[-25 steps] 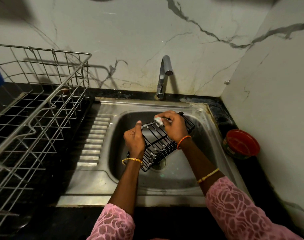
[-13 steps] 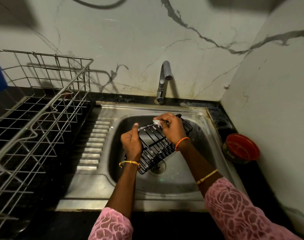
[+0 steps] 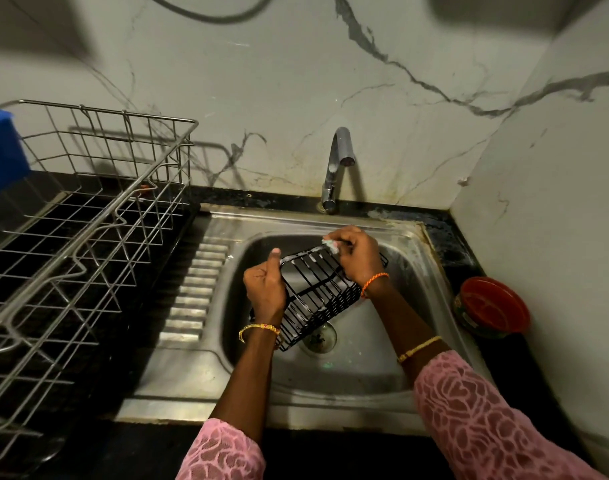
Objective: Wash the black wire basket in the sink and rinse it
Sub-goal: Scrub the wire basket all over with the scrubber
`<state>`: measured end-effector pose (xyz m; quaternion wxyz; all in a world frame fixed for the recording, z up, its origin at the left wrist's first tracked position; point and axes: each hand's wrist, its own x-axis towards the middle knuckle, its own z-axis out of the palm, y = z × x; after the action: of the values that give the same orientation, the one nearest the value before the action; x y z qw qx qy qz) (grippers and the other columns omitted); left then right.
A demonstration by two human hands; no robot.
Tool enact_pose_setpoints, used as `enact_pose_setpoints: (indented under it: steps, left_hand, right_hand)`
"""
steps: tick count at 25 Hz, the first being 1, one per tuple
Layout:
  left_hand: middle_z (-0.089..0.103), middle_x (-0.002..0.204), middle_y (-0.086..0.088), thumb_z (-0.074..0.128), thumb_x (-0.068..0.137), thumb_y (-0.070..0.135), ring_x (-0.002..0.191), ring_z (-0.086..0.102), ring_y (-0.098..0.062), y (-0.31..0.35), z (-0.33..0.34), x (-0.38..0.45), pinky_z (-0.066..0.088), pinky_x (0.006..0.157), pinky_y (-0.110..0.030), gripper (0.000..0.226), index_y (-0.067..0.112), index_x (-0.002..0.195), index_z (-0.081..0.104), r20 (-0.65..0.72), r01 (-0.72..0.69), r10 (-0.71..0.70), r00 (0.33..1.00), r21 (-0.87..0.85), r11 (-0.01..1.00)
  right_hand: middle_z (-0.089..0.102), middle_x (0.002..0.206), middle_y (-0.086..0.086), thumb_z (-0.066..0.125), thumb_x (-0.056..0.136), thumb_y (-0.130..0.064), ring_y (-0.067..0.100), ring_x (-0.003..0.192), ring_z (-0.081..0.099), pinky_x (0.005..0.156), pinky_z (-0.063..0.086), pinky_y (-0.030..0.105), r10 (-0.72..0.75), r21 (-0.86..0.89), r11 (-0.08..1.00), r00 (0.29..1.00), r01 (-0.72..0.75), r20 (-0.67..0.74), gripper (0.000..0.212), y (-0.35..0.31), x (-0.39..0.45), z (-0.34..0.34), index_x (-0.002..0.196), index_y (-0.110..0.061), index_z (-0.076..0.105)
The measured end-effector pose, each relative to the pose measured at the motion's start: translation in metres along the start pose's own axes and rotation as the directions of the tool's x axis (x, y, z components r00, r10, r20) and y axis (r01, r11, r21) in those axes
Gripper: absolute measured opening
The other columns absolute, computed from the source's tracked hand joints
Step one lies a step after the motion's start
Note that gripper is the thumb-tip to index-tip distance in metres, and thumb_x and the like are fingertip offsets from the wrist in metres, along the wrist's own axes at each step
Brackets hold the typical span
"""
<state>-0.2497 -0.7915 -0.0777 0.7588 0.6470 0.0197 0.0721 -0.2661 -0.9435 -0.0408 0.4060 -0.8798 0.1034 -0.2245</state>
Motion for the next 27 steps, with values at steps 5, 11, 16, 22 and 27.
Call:
enact_pose_setpoints:
  steps: [5,11,16,22,27]
  left_hand:
    - [0.027,0.05,0.002,0.056,0.094,0.012,0.043,0.02,-0.007,0.003,0.0,0.001,0.018,0.046,-0.027,0.052,0.016,0.048,0.032,0.001,-0.021,0.021,1.0,-0.008,1.0]
    - [0.03,0.053,0.0,0.055,0.094,0.012,0.047,0.023,-0.012,-0.002,-0.001,0.004,0.019,0.047,-0.027,0.046,0.01,0.051,0.039,-0.011,-0.019,0.018,1.0,-0.012,1.0]
    - [0.032,0.055,0.0,0.055,0.094,0.012,0.053,0.025,-0.016,0.004,-0.003,0.002,0.024,0.049,-0.026,0.04,0.007,0.056,0.045,-0.017,-0.023,0.022,1.0,-0.025,0.999]
    - [0.028,0.051,0.003,0.055,0.094,0.008,0.043,0.022,-0.005,0.01,-0.001,0.002,0.022,0.046,-0.024,0.05,0.014,0.049,0.034,-0.011,-0.017,0.016,1.0,-0.044,0.999]
    - [0.035,0.057,-0.006,0.056,0.094,0.011,0.052,0.028,-0.017,0.006,-0.002,0.001,0.025,0.051,-0.028,0.039,0.006,0.056,0.046,-0.015,-0.011,0.01,1.0,-0.068,0.998]
  right_hand:
    - [0.069,0.104,0.015,0.049,0.084,0.011,0.025,0.1,0.062,0.085,0.039,0.013,0.229,-0.028,0.972,0.968,-0.233,-0.103,0.027,0.033,0.033,-0.017,0.096,0.0,0.07]
    - [0.06,0.097,0.001,0.049,0.086,0.011,0.007,0.088,0.053,0.072,0.037,-0.005,0.067,-0.035,0.997,0.998,-0.067,0.007,0.025,0.013,0.015,0.0,0.096,0.001,0.069]
    - [0.068,0.101,0.013,0.053,0.083,0.01,0.023,0.098,0.061,0.081,0.038,0.011,0.143,-0.102,0.984,0.988,-0.149,-0.063,0.024,0.037,0.04,-0.017,0.095,0.0,0.071]
    - [0.068,0.102,0.013,0.051,0.084,0.011,0.016,0.093,0.058,0.085,0.04,0.012,0.138,-0.098,0.985,0.989,-0.143,-0.06,0.024,0.035,0.043,-0.017,0.096,0.002,0.07]
    - [0.068,0.1,0.013,0.053,0.083,0.011,0.022,0.095,0.061,0.077,0.037,0.006,0.139,-0.079,0.987,0.989,-0.143,-0.057,0.023,0.038,0.04,-0.016,0.096,0.002,0.07]
